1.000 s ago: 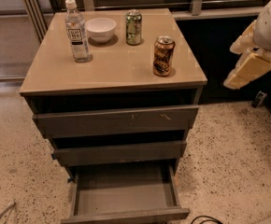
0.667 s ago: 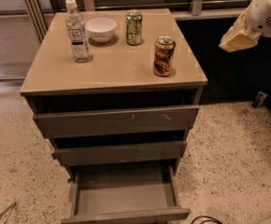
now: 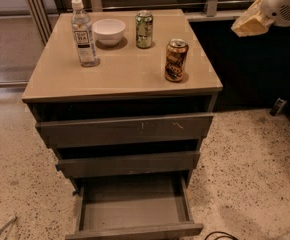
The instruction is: Place orange can into bottom drawer
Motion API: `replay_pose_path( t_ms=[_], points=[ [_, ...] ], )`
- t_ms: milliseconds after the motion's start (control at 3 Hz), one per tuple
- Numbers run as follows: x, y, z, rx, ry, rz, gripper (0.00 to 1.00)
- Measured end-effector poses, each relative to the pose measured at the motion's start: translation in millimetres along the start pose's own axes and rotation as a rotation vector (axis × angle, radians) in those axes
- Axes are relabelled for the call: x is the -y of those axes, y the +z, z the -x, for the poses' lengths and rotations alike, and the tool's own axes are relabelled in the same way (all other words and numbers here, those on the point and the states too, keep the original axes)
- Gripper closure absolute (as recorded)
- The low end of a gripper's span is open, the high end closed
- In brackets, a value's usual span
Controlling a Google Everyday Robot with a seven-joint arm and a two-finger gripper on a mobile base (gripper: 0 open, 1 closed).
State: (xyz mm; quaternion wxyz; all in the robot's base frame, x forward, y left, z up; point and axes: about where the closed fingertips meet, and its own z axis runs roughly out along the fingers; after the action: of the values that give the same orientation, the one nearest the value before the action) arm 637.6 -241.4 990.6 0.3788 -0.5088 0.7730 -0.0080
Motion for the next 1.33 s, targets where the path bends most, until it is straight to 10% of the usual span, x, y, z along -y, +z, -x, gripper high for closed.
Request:
replay_pose_path(
  t_ms=[667,1333],
  points=[
    [-6.6,22.8,14.7,0.103,0.046,0.075,1.00],
    [-23.2,51.7,43.2,0.189,0.071,0.187,0.60]
  ],
)
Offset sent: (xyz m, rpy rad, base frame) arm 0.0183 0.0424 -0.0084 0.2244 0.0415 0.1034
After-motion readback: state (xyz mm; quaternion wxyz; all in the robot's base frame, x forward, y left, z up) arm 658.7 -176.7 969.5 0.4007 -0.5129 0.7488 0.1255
